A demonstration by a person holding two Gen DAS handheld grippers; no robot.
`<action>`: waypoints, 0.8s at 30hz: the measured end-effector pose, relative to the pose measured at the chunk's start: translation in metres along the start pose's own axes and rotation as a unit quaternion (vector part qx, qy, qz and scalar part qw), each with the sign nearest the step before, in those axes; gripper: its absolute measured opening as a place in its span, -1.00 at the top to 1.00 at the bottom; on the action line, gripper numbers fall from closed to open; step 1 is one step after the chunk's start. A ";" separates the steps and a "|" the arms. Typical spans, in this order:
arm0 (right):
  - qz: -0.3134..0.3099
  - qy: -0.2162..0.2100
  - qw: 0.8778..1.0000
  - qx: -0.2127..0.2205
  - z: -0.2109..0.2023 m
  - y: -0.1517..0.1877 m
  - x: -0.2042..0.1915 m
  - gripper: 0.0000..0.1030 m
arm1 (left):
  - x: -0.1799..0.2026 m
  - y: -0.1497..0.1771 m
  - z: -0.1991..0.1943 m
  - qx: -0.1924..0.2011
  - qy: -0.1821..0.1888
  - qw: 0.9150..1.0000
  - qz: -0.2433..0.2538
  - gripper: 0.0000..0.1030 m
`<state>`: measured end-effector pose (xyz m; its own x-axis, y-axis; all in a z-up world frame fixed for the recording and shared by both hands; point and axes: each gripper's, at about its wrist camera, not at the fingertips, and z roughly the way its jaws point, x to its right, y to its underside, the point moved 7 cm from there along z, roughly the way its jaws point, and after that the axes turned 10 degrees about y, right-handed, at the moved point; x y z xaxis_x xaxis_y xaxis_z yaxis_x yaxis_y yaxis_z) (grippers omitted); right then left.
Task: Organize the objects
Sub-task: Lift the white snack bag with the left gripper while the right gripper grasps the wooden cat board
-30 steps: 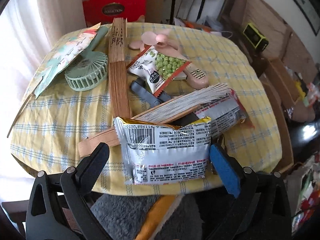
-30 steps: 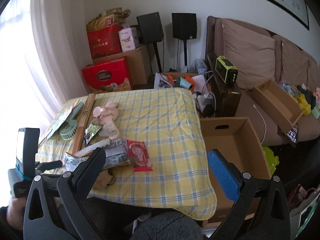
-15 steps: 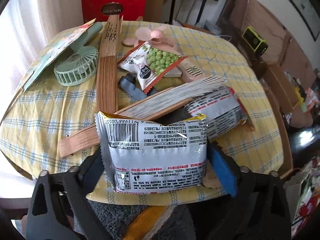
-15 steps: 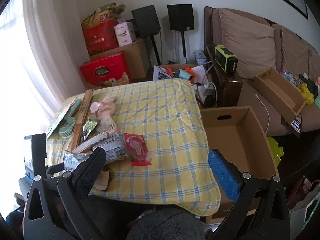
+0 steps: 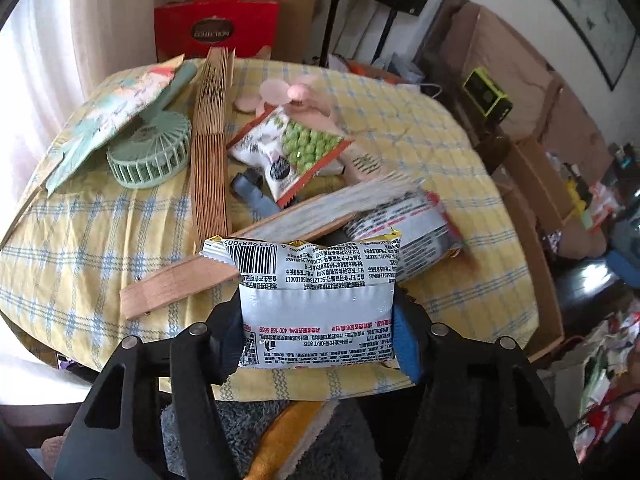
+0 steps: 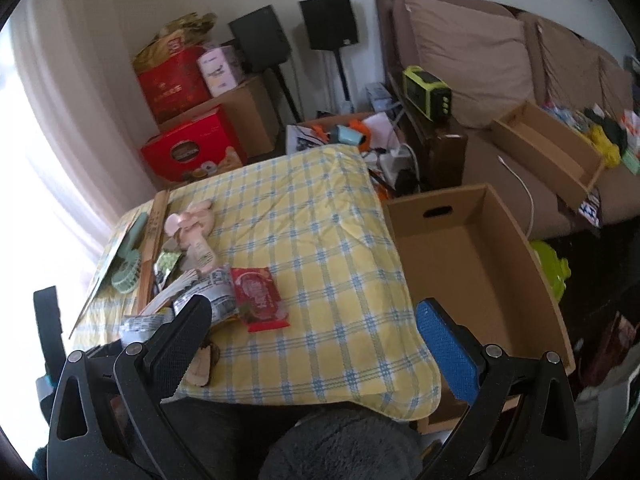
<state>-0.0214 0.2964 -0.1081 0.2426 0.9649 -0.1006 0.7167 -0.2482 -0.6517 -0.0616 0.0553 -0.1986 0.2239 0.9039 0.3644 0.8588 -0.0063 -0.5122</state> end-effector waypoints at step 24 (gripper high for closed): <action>0.065 0.000 0.993 -0.098 0.051 0.023 0.009 -1.00 | -0.053 -0.017 -0.030 0.066 -0.045 0.996 -0.031 -0.09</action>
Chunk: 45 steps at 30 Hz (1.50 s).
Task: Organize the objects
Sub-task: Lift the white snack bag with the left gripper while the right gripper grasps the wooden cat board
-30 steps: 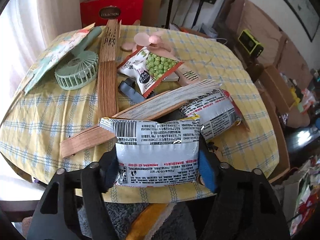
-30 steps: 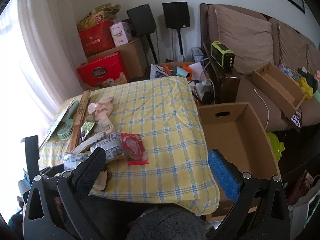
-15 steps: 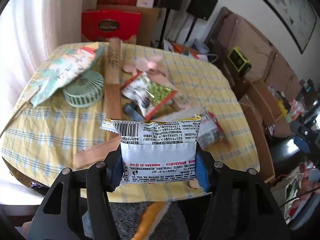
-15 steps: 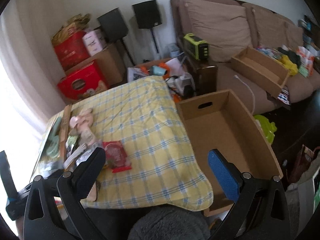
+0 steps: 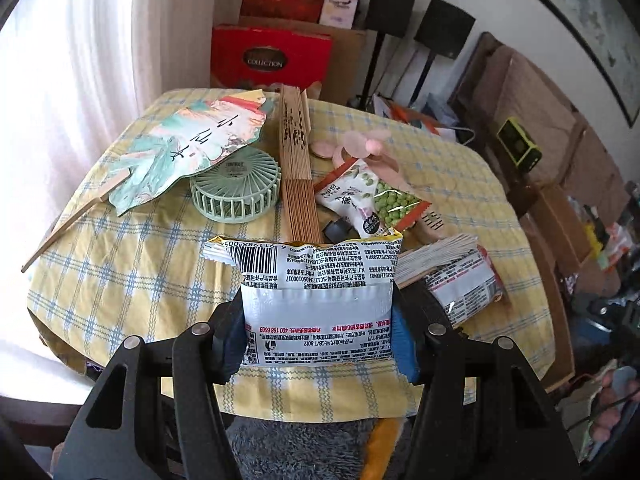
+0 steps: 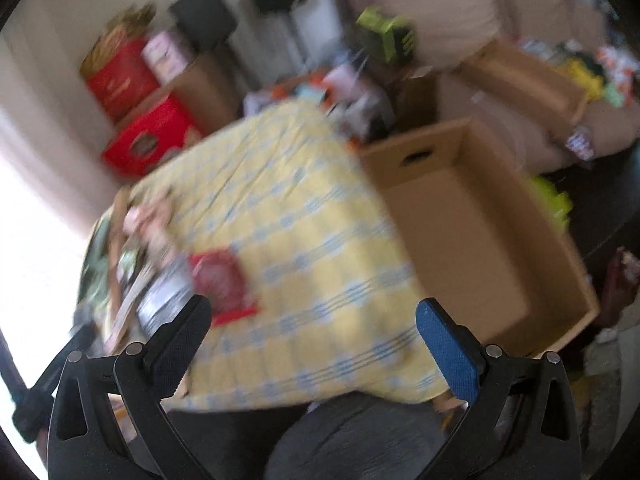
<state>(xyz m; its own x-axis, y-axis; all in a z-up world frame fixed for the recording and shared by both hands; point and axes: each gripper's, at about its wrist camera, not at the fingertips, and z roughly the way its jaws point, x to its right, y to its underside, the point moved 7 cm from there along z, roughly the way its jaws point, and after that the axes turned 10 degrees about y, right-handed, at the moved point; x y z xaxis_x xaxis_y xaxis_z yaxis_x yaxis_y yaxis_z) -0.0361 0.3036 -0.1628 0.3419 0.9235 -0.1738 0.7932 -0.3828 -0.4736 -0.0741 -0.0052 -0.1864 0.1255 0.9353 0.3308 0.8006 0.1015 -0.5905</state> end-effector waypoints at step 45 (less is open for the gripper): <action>-0.227 0.039 0.970 0.075 0.038 0.087 -0.140 0.33 | 0.004 -0.025 -0.072 0.077 -0.066 0.995 0.017 -0.10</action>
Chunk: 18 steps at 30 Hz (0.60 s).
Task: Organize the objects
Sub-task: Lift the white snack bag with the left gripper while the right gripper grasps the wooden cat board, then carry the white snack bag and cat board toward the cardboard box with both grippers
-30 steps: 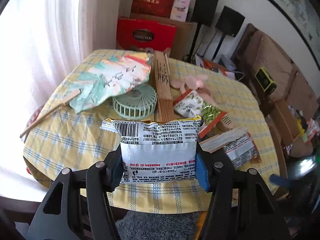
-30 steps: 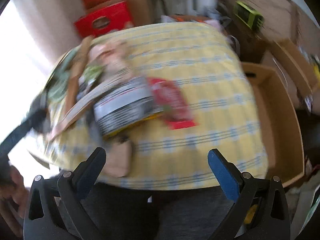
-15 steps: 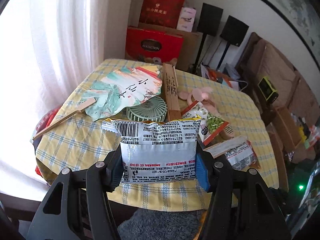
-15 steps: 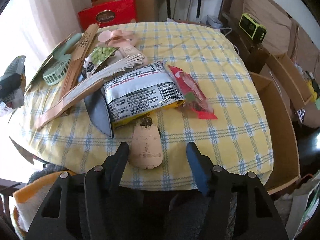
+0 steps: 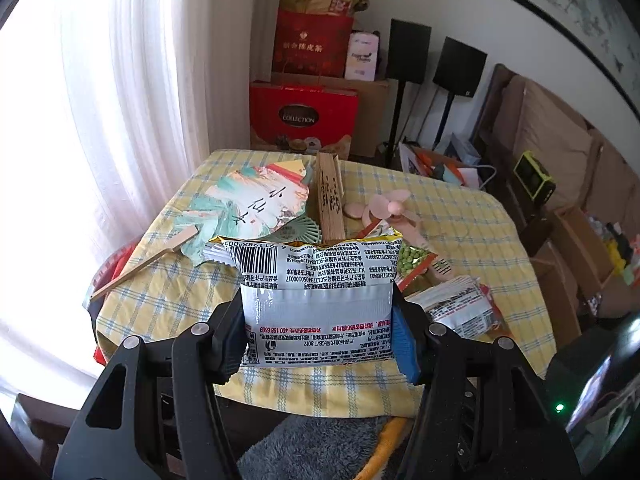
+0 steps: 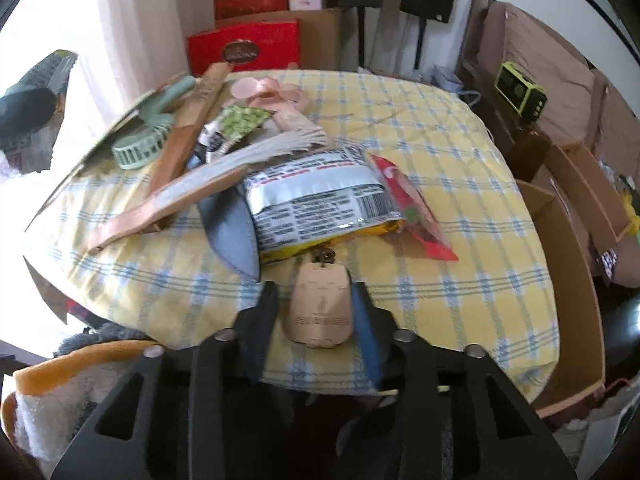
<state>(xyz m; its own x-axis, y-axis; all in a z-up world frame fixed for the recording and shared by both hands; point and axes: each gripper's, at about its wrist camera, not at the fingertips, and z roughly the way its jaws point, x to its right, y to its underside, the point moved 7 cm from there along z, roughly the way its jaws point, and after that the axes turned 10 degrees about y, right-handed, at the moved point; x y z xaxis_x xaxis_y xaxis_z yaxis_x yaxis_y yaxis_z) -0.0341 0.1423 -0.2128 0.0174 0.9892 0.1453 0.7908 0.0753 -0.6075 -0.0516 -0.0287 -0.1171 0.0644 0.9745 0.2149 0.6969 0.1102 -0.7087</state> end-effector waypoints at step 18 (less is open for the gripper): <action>0.090 -0.051 0.990 0.096 -0.059 -0.034 0.048 0.34 | 0.032 -0.029 -0.039 0.028 -0.004 0.999 0.042 -0.10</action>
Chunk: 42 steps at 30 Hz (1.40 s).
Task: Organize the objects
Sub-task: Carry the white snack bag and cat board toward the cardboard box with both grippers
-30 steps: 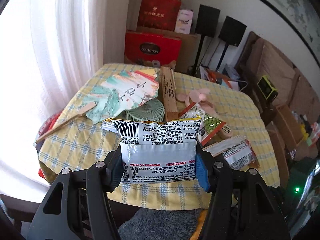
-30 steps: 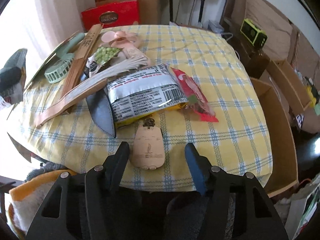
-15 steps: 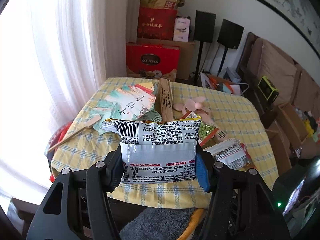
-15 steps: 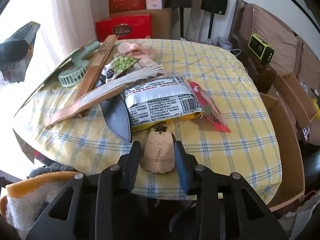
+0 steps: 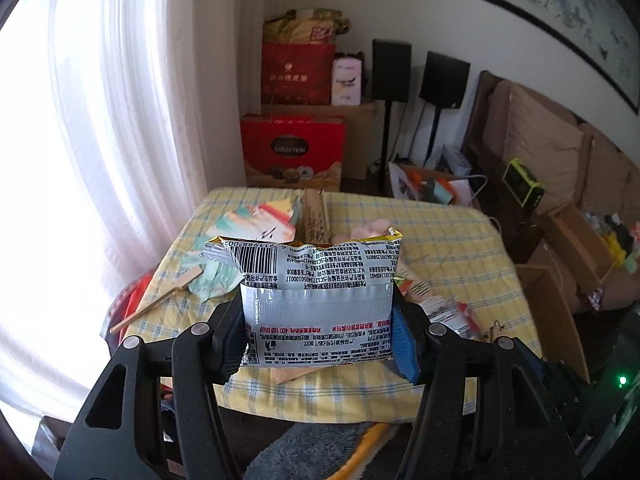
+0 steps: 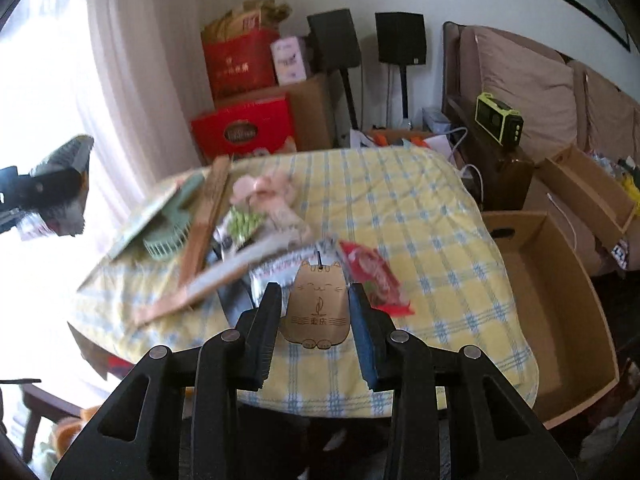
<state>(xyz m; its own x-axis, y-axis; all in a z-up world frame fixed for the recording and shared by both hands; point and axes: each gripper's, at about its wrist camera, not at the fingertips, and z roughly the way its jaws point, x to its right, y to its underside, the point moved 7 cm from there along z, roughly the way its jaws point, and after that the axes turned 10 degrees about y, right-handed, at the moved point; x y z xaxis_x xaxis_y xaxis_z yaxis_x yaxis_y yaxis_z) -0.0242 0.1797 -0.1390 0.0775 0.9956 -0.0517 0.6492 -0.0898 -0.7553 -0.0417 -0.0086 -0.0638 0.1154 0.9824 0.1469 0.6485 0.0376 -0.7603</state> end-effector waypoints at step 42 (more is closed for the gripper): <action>-0.012 0.031 0.995 0.095 -0.131 -0.027 0.131 0.34 | 0.026 -0.006 -0.050 -0.006 0.013 0.999 0.045 -0.10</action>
<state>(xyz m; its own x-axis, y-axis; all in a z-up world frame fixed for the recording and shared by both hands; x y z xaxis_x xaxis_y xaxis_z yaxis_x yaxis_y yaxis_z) 0.0673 0.3090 -0.0399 0.1141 0.9935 0.0048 0.4973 -0.0530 -0.8660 -0.0052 0.0074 -0.0240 0.1932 0.9764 0.0961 0.6441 -0.0523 -0.7631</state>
